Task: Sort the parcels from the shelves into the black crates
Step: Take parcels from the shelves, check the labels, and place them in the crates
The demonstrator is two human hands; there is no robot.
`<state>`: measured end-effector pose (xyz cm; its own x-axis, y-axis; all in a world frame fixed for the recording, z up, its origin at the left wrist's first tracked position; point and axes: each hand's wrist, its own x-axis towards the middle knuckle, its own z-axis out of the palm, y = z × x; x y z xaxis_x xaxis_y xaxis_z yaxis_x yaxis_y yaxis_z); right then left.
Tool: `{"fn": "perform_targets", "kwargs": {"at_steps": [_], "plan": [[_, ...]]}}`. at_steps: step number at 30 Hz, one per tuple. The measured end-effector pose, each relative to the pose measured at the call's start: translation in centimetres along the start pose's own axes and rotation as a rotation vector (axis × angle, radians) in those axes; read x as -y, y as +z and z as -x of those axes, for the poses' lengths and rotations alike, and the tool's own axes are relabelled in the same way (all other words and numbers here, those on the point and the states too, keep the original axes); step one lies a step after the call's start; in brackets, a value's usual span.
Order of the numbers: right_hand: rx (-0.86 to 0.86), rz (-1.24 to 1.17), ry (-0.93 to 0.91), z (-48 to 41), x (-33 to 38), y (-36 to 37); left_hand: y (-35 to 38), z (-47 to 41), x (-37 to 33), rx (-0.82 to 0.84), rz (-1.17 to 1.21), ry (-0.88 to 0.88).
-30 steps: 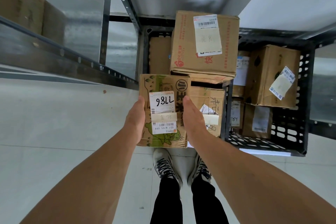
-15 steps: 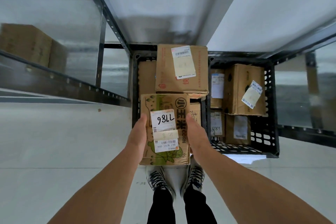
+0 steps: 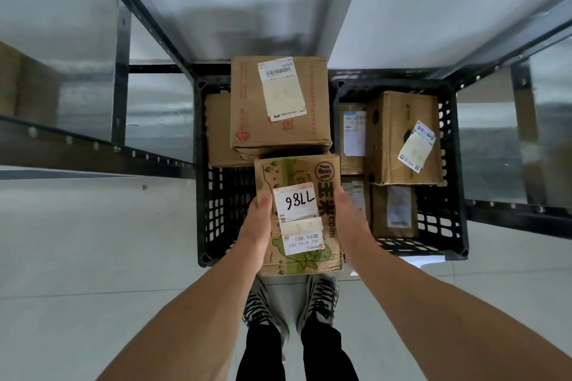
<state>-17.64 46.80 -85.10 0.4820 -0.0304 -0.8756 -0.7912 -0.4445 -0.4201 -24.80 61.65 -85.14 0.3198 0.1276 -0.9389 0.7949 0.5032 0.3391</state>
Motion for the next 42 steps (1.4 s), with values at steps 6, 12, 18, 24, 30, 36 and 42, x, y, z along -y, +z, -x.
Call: {"fn": "perform_targets", "kwargs": {"at_steps": [6, 12, 18, 24, 30, 36, 42], "plan": [[0.047, 0.015, -0.068, -0.7, -1.1, 0.5, 0.1, 1.0, -0.9, -0.016, -0.018, 0.045], [-0.012, 0.029, -0.044, -0.6, -1.5, -0.3, 0.1, 1.9, -0.6, -0.07, -0.004, 0.097], [-0.016, 0.066, -0.109, 2.7, 0.9, -1.4, -1.0, 2.6, -0.3, -0.145, -0.051, 0.114], [0.043, 0.143, -0.179, 3.1, 2.2, -1.6, -0.3, 7.5, -2.9, -0.148, -0.064, 0.174], [0.089, 0.311, -0.317, 14.5, 10.4, -4.5, 0.9, 16.4, -7.5, -0.148, -0.218, 0.338], [-0.051, 0.508, -0.521, 23.5, 14.0, -7.1, 2.5, 26.0, -10.8, -0.302, -0.785, 0.667], [-0.284, 0.747, -0.614, 32.4, 14.9, -12.1, 7.2, 35.0, -12.6, -0.336, -1.15, 1.033]]}}
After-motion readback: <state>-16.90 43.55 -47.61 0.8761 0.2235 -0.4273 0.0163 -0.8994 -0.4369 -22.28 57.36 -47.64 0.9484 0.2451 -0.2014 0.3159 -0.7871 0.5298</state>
